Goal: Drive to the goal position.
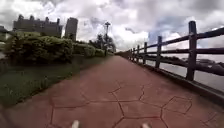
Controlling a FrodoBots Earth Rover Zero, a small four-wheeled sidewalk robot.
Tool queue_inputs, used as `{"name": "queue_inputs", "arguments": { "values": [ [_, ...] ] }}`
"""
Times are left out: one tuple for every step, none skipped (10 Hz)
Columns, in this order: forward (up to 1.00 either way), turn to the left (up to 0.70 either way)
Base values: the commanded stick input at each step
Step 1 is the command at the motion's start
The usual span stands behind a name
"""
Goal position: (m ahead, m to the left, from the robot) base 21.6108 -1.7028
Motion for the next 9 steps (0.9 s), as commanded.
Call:
{"name": "queue_inputs", "arguments": {
  "values": [
    [0.70, 0.00],
    [0.70, 0.00],
    [0.70, 0.00],
    [0.70, 0.00],
    [0.70, 0.00],
    [0.70, 0.00],
    [0.70, 0.00],
    [0.70, 0.00],
    [0.70, 0.00]
  ]
}}
